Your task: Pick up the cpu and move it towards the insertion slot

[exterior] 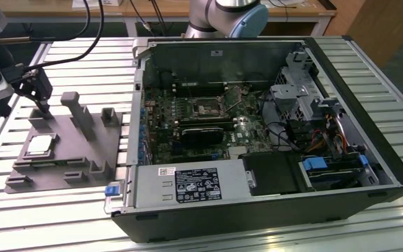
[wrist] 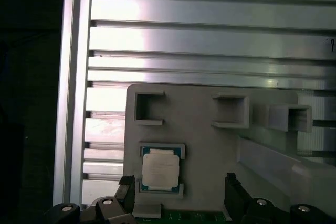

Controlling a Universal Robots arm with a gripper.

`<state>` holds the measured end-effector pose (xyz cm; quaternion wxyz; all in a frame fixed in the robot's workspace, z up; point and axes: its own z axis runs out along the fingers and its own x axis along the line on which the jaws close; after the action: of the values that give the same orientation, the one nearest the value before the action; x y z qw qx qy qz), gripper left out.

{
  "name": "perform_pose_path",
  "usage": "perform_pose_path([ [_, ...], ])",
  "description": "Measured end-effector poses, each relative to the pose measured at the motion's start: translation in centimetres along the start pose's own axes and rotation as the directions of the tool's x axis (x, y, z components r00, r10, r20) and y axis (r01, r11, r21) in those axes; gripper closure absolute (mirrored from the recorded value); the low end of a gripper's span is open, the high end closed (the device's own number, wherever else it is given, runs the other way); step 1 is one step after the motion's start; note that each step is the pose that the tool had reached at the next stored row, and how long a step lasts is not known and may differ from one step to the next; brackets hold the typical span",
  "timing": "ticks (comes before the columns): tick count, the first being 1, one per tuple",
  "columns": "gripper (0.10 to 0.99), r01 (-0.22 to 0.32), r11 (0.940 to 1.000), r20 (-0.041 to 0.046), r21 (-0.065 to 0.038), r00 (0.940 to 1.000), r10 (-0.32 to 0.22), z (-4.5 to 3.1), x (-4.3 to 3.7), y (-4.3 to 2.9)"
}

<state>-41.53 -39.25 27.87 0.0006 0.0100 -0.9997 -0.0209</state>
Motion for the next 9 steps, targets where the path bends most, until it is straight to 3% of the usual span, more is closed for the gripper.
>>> perform_pose_path([
  [9, 0.314, 0.0, 1.0, 0.0, 0.0, 1.0, 0.0, 0.49, 0.01, -0.07],
])
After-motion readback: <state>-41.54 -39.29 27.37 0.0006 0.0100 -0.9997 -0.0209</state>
